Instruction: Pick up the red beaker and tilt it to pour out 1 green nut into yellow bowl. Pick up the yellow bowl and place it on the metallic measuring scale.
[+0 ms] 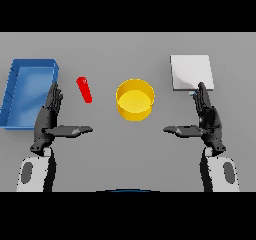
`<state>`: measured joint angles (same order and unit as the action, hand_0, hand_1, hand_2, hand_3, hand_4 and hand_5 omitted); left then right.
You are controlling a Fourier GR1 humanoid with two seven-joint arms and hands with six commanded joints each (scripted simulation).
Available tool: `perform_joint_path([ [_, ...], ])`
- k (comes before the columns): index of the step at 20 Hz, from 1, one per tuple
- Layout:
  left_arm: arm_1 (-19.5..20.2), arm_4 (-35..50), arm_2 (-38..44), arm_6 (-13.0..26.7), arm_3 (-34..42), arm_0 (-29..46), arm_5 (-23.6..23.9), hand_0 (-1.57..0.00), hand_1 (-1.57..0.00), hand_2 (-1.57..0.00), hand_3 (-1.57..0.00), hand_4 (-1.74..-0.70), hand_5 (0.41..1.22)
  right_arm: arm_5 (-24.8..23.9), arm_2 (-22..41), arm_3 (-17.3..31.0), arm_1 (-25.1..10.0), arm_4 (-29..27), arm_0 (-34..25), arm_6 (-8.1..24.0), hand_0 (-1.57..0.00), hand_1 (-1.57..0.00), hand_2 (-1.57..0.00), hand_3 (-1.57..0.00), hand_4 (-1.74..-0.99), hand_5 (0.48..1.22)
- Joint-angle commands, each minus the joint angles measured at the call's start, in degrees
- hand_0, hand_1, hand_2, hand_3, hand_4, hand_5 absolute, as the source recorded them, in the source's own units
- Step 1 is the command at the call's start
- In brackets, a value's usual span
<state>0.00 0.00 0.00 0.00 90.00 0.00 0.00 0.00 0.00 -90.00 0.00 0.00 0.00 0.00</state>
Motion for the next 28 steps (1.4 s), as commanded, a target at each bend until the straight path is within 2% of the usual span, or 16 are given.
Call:
perform_joint_path([
  [1,-0.1,0.0,-0.1,-0.1,0.1,0.2,0.0,0.00,0.00,0.00,0.00,-1.14,0.660,-0.1,0.0,0.1,0.1,0.0,-0.1,0.0,0.00,0.00,0.00,0.00,-1.071,0.578],
  [6,-0.5,-0.6,-1.2,-0.6,1.6,2.0,-0.1,0.00,0.00,0.00,0.00,-1.14,0.660,-1.0,0.9,0.6,1.2,1.0,-1.1,0.3,0.00,0.00,0.00,0.00,-1.071,0.578],
  [7,1.6,-3.6,-3.3,-1.8,4.9,4.6,-0.7,0.00,0.00,0.00,0.00,-1.14,0.660,-2.7,3.3,-1.7,-1.3,7.4,0.6,-3.5,0.00,0.00,0.00,0.00,-1.071,0.578],
  [8,2.5,-5.6,-5.0,-2.6,8.0,6.6,-0.9,0.00,0.00,0.00,0.00,-1.14,0.660,-4.2,5.3,-3.2,-2.2,11.9,1.9,-5.6,0.00,0.00,0.00,0.00,-1.072,0.577],
  [10,3.1,-7.7,-7.3,-0.5,11.6,8.7,-1.3,0.00,0.00,0.00,0.00,-1.14,0.662,-5.0,7.8,-6.0,-3.1,16.5,3.7,-5.6,0.00,0.00,0.00,0.00,-1.064,0.577],
  [11,3.4,-8.3,-7.9,0.5,12.6,9.2,-1.4,0.00,0.00,0.00,0.00,-1.14,0.660,-4.9,8.1,-6.4,-3.3,17.1,3.5,-4.6,0.00,0.00,0.00,0.00,-1.071,0.581],
  [13,3.7,-8.8,-8.2,3.8,13.0,8.2,-1.5,0.00,0.00,0.00,0.00,-1.14,0.655,-4.4,7.9,-6.2,-3.0,16.1,3.8,-4.5,0.00,0.00,0.00,0.00,-1.103,0.592],
  [14,3.7,-8.7,-8.3,4.2,13.2,8.7,-1.7,0.00,0.00,0.00,0.00,-1.14,0.652,-3.8,8.1,-7.0,-3.3,15.8,4.2,-4.5,0.00,0.00,0.00,0.00,-1.118,0.600],
  [18,3.6,-8.6,-7.3,5.3,8.2,4.9,-1.7,0.00,0.00,0.00,0.00,-1.14,0.647,-2.1,7.2,-6.3,-3.3,13.1,2.7,-4.3,0.00,0.00,0.00,0.00,-1.180,0.627],
  [21,3.6,-7.7,-4.9,5.9,0.5,-0.9,-1.8,0.00,0.00,0.00,0.00,-1.17,0.648,-1.0,7.2,-6.7,-3.3,11.8,3.1,-4.4,0.00,0.00,0.00,0.00,-1.209,0.627],
  [28,3.5,-8.7,-2.5,0.4,-14.2,-12.0,-1.5,0.00,0.00,0.00,0.00,-1.18,0.637,-1.0,7.3,-6.5,-3.2,12.0,3.8,-5.6,0.00,0.00,0.00,0.00,-1.227,0.625],
])
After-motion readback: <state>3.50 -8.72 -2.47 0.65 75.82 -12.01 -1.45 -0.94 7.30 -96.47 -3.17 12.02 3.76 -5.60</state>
